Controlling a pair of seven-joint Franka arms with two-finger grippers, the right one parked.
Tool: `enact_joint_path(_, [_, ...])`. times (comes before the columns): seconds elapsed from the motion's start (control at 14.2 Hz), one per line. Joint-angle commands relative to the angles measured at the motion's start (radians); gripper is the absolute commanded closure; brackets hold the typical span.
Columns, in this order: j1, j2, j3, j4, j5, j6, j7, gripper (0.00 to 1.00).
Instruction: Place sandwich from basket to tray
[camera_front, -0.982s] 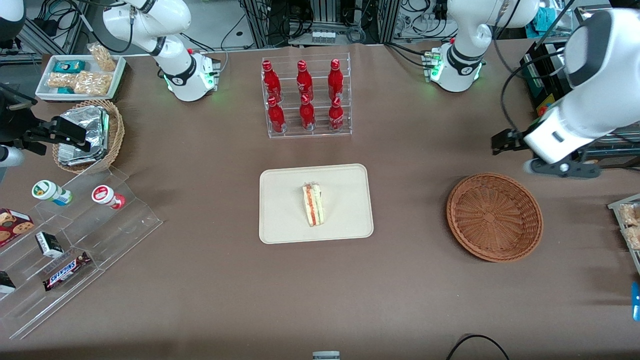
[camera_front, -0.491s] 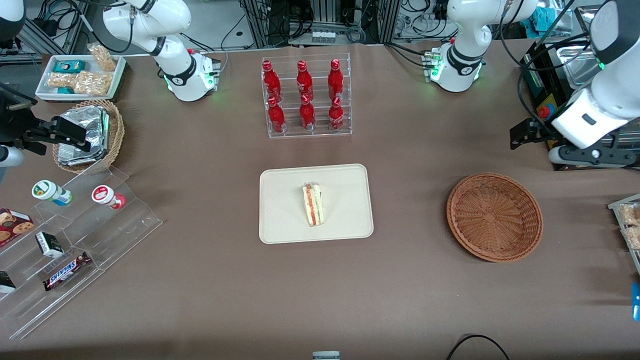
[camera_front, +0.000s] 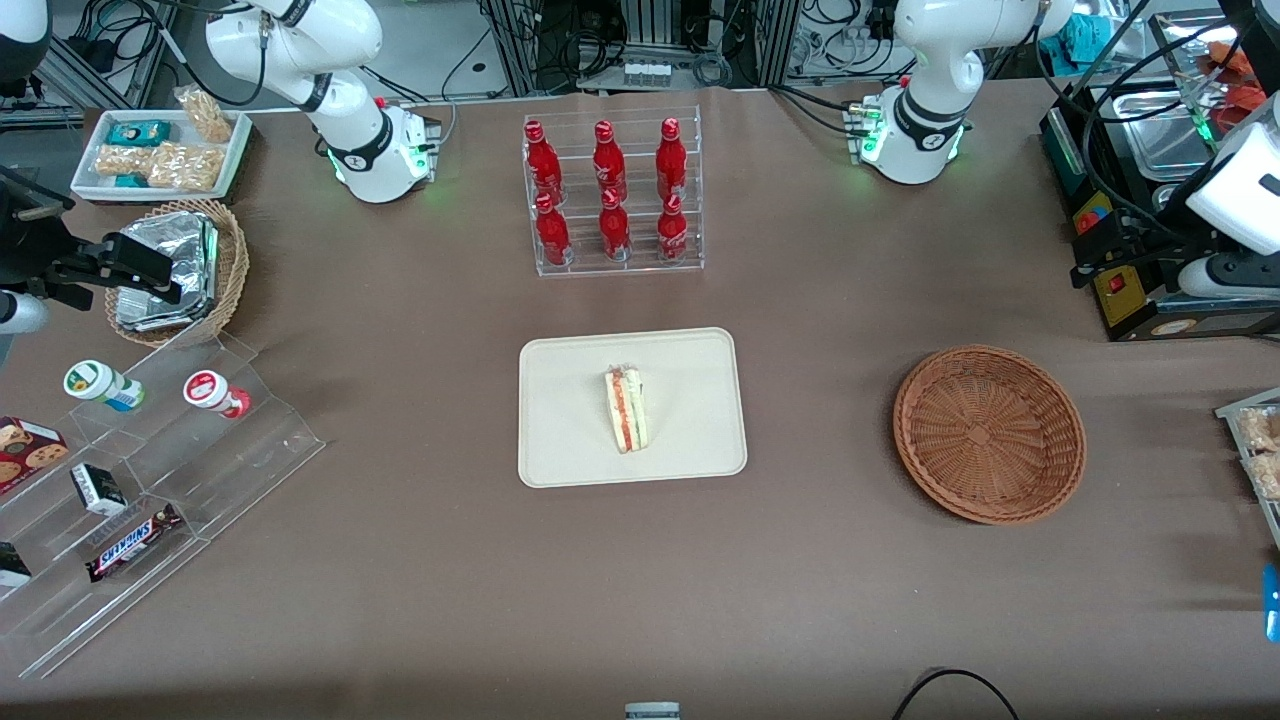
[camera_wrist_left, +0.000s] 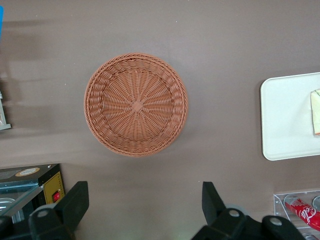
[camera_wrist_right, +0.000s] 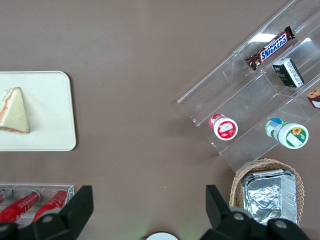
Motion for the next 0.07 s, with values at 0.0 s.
enact_joint_path(0.0, [0.009,0.005,0.002,0.012,0.016,-0.026,-0.008,0.0])
